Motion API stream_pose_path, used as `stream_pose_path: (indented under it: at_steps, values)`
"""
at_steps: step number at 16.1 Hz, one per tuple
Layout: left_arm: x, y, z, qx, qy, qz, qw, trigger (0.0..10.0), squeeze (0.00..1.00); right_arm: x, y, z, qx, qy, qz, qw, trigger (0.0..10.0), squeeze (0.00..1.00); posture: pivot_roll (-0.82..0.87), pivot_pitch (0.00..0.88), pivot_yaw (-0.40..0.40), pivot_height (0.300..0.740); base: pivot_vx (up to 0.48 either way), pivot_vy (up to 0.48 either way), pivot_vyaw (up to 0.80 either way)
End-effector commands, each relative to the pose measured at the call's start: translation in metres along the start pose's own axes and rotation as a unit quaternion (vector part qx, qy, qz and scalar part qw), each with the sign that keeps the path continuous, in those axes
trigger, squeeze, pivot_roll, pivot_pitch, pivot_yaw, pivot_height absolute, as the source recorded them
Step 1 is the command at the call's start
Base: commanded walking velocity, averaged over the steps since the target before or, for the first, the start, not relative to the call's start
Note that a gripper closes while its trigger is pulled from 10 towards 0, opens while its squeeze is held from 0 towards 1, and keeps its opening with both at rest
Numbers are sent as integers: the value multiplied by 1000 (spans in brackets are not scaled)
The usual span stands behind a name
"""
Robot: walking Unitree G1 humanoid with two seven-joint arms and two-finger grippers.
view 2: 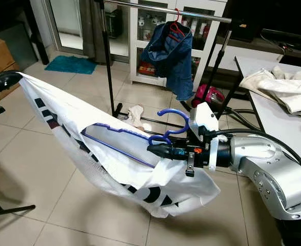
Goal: Hang hanger
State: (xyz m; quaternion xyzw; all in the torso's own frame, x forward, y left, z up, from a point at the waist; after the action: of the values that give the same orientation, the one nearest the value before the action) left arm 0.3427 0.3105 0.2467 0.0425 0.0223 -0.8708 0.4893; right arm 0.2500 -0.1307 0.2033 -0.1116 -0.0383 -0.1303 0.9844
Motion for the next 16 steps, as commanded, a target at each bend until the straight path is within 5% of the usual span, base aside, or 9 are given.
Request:
stream_pose_path:
  at_steps: [1, 5, 6, 13, 16]
  values:
    - [-10, -6, 7, 8, 5, 38, 999, 0, 0, 1, -4, 0, -6, -4, -5, 1000, 10000, 0, 63, 0, -35, 740, 0, 0, 0]
    - [-12, -5, -1, -6, 7, 48, 999, 0, 0, 1, -4, 1, -3, -5, -4, 1000, 10000, 0, 61, 0, -35, 740, 0, 0, 0]
    - [15, -4, -38, -80, -26, -36, 996, 10000, 1000, 4, -3, 4, 3, -5, -1, 1000, 10000, 0, 62, 0, -42, 740, 0, 0, 0]
    - [16, -1, -32, -66, -13, -34, 997, 10000, 1000, 15, -2, -4, -38, -15, -46, 998, 10000, 0, 61, 0, -40, 740, 0, 0, 0]
    - [45, 29, 10, -9, 19, -113, 993, 10000, 1000, 30, 11, -7, -69, -20, -97, 993, 10000, 0, 69, 0, -53, 740, 0, 0, 0]
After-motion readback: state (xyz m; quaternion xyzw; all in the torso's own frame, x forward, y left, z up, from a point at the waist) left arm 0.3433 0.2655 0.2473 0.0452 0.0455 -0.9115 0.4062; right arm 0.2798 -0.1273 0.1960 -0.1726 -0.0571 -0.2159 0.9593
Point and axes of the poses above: a point about 5 cm out from each wrist's last joint towards the gripper, its own y axis pointing out of the wrist towards the gripper, its own z axis along the axis of the wrist's last joint, x = y × z, the point moved 3 cm from there along y, pointing out of the wrist towards the gripper, and after that the axes turned 5 degrees about -y, right-handed, at the moved point
